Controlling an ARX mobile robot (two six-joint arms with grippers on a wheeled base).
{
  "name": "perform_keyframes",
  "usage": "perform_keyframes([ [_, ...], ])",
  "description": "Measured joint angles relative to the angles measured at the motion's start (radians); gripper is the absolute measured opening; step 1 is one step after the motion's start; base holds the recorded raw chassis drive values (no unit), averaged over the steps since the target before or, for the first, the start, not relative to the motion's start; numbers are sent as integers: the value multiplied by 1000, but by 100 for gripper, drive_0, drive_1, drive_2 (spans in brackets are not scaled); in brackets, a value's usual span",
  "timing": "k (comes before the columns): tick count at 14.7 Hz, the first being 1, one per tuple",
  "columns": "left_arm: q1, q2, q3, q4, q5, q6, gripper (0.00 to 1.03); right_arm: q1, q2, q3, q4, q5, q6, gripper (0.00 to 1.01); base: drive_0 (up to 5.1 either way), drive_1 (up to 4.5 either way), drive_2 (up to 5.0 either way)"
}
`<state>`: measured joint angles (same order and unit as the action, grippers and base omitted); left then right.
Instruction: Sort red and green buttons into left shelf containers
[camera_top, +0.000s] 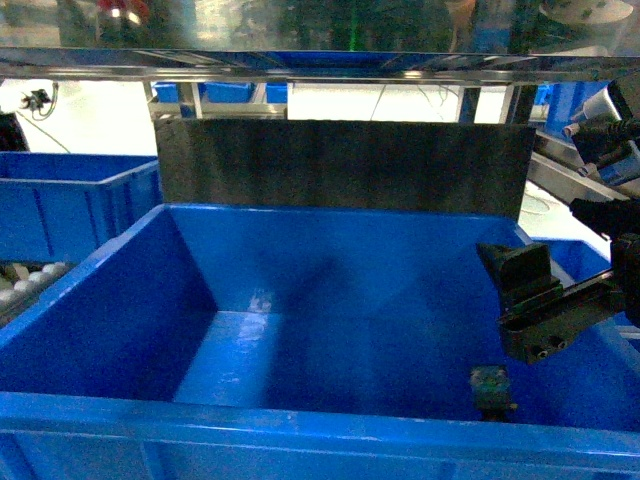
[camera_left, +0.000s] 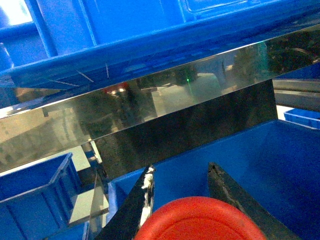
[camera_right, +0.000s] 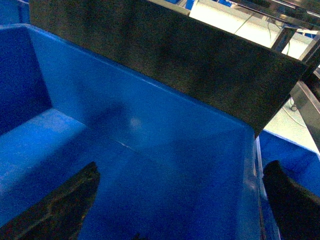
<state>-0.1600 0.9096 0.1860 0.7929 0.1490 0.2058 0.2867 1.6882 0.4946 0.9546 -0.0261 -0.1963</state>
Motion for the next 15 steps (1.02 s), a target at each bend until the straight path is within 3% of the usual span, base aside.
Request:
perform_keyframes([
  [1, 0, 0, 0, 0, 0, 0, 28, 0, 0, 0, 0, 0, 0, 100, 0, 0, 0],
  [4, 0, 0, 0, 0, 0, 0, 28, 0, 0, 0, 0, 0, 0, 98, 0, 0, 0],
  [8, 20, 223, 52, 146, 59, 4, 28, 0, 0, 0, 0, 0, 0, 98, 0, 0, 0],
  [15, 16, 381, 74, 214, 68, 32, 28, 0, 0, 0, 0, 0, 0, 98, 0, 0, 0],
])
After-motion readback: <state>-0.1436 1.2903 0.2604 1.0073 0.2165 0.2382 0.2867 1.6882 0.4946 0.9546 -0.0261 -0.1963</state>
